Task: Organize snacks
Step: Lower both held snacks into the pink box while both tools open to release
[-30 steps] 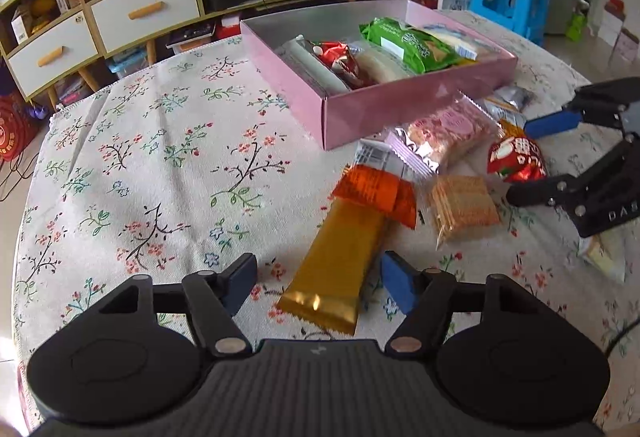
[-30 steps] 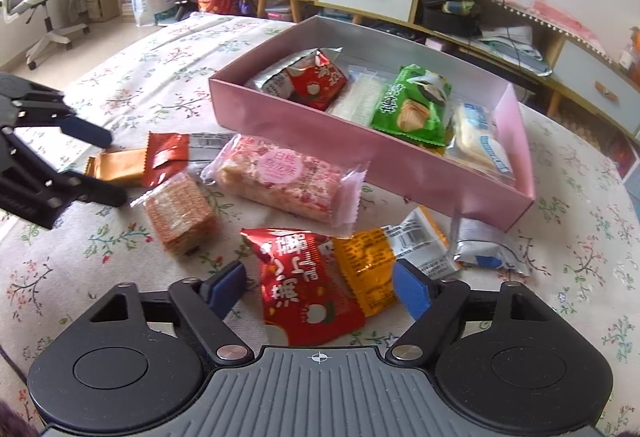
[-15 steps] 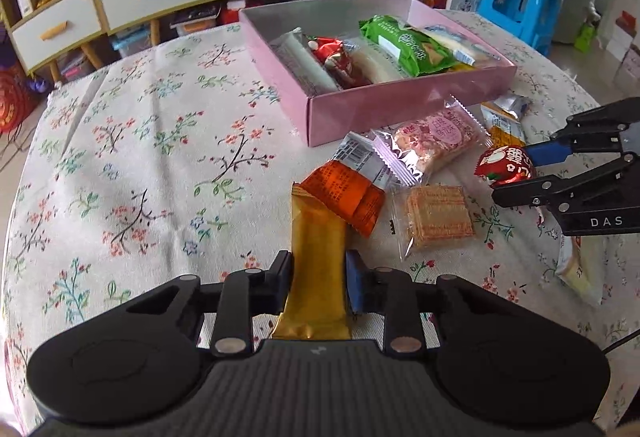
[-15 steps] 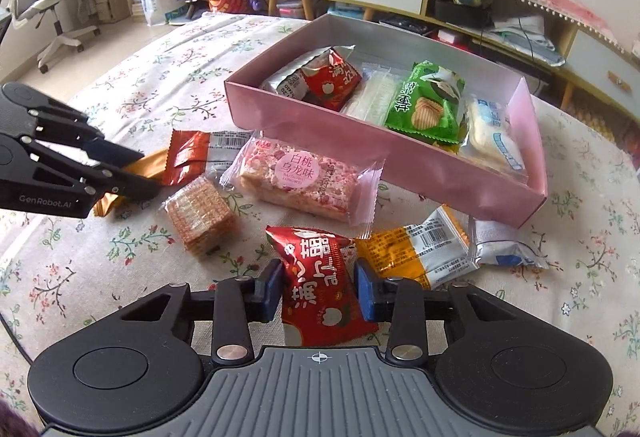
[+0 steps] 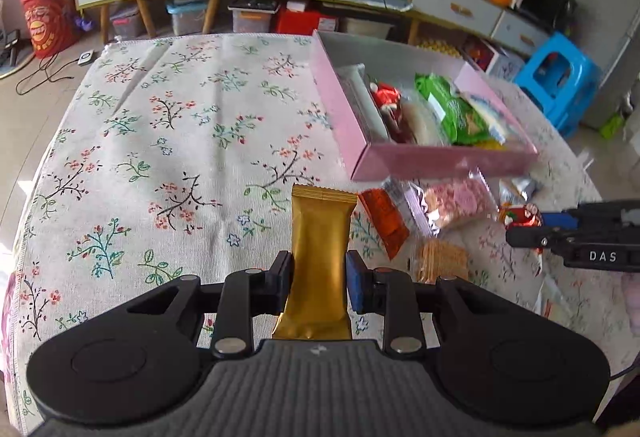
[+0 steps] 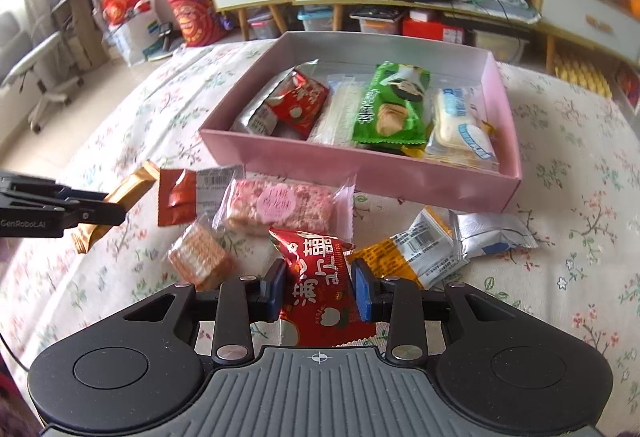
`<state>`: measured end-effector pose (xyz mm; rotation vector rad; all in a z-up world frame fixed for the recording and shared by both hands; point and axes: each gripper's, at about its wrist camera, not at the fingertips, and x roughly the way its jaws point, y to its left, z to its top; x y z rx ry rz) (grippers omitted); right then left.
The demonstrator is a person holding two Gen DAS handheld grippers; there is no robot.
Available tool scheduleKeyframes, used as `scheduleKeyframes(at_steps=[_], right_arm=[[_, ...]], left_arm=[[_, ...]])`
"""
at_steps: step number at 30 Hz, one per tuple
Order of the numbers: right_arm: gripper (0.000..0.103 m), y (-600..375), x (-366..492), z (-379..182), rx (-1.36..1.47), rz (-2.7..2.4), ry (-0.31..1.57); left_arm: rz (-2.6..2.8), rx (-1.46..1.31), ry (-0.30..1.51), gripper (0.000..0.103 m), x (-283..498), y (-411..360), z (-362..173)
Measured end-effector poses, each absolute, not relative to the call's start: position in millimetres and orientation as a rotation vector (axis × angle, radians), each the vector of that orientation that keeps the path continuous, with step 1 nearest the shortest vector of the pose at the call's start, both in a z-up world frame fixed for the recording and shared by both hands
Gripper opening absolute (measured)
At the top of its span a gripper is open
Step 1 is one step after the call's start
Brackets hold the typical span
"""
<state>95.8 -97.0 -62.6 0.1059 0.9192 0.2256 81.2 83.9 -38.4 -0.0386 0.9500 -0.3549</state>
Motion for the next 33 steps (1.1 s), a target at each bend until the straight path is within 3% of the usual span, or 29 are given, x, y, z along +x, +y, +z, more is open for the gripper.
scheduleKeyframes(at_steps=[18,33], right_arm=[[0.033,-150,135,-19,0.475,0.142,0.793],[0.033,-173,181,-41,0.605,-0.009,0.718]], left_arm=[[-0.323,-0.24,0.85,0.026,122,44,-16],[-0.324,-0.294,0.764,0.026,159,-23,-35]])
